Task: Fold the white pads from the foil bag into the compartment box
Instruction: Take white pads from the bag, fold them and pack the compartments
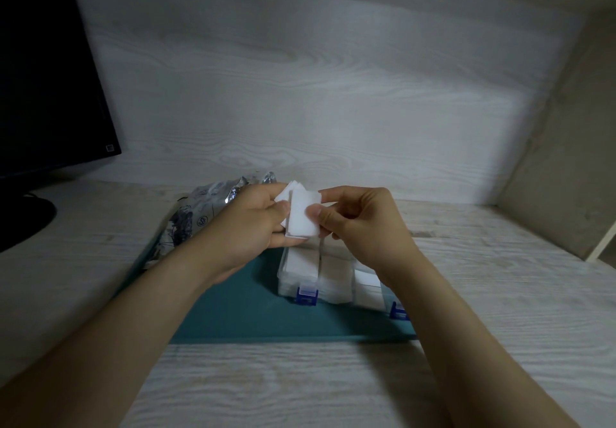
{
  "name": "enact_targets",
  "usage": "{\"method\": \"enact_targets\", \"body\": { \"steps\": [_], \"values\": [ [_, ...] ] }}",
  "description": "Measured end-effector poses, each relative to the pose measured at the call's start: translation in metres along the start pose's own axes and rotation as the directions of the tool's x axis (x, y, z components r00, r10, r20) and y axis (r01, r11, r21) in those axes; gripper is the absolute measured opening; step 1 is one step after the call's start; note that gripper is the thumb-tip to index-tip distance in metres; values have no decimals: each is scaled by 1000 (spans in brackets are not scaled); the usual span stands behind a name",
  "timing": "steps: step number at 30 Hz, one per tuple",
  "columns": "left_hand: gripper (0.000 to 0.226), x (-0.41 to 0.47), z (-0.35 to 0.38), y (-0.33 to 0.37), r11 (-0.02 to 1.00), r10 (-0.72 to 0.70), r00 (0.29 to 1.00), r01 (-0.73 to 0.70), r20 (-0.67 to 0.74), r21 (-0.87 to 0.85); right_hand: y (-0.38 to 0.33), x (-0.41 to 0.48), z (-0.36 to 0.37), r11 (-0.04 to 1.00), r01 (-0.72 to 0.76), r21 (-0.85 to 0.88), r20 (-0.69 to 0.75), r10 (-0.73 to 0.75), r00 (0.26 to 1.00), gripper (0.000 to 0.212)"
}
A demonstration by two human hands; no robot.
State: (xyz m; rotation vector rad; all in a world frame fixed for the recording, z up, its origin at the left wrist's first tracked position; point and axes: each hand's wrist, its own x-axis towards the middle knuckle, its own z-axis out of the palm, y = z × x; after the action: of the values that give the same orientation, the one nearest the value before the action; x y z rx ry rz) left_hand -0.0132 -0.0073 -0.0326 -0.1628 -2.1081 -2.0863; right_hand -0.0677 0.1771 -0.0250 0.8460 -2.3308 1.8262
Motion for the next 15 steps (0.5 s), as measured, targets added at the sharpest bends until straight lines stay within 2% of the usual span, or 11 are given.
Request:
{"method": "enact_targets", "body": {
  "steps": [6, 11, 15],
  "values": [
    [35, 1, 0, -1, 999, 13, 1000, -13, -2, 33, 4, 1, 5, 988, 24, -153, -57, -33, 998, 14],
    [34, 0, 2, -1, 999, 38, 999, -38, 14, 16, -1, -1, 8, 990, -100, 100, -57, 106, 993, 25],
    [33, 0, 2, -1, 999, 54, 998, -54, 12, 4, -4, -2, 3, 973, -156, 170, -48, 166, 985, 33]
  ]
}}
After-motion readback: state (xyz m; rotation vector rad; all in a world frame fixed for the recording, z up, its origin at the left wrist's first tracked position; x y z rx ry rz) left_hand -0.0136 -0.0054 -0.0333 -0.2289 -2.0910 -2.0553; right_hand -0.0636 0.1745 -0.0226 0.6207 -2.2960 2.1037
